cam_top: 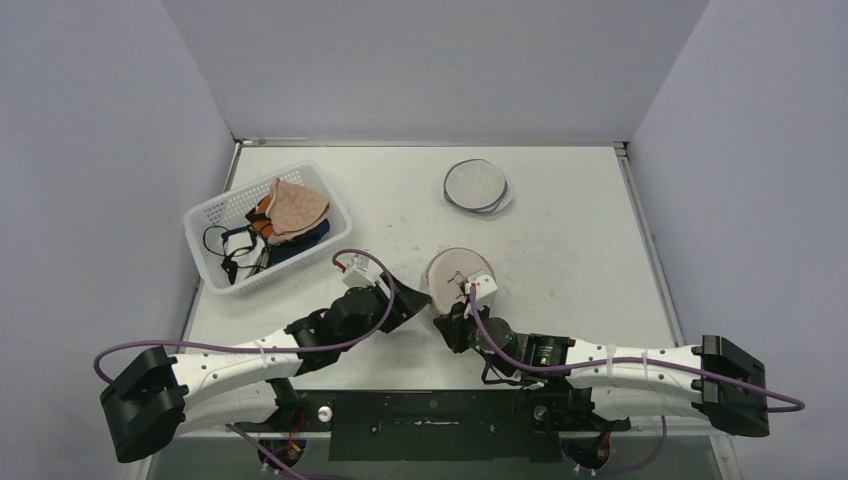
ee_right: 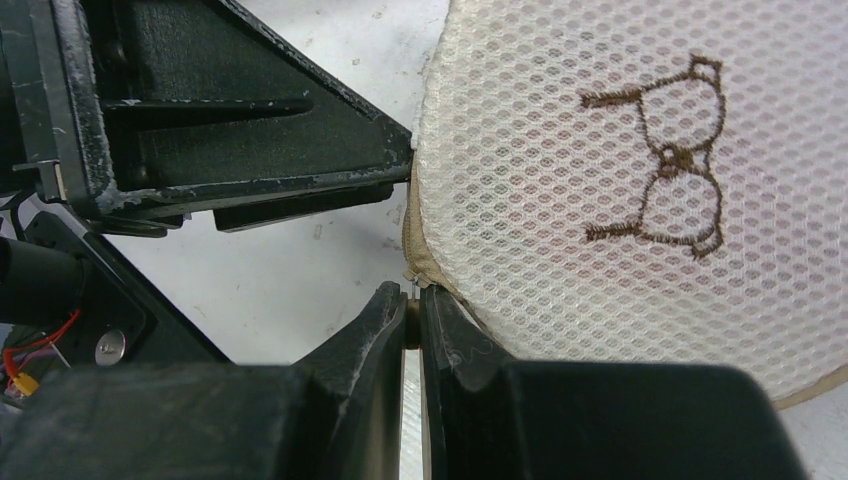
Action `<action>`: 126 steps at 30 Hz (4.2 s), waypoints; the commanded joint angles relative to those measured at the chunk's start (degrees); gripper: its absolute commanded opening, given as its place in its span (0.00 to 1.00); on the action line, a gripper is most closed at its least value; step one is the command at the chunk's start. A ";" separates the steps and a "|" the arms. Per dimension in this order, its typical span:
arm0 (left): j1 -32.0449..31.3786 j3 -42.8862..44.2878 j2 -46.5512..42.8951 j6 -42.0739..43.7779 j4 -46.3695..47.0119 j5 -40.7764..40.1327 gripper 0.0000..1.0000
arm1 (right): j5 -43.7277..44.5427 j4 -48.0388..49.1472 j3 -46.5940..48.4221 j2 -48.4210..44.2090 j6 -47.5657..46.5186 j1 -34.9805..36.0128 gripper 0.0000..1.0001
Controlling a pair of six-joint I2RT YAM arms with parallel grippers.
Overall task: Unzip the laundry bag and remove the bra
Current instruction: Unzip the laundry bag at the center of the board.
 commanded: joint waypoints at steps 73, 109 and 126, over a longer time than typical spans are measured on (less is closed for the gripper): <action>19.33 11.83 10.46 16.84 3.69 34.67 0.23 | 7.73 -4.34 -3.37 -6.85 1.02 3.60 0.05; 5.17 1.62 -5.29 2.27 -0.36 7.52 0.09 | 2.43 2.11 4.58 2.38 -2.12 5.29 0.05; 12.45 0.39 -8.58 5.15 -2.01 14.24 0.00 | 9.86 -8.61 3.19 -3.00 1.05 5.29 0.05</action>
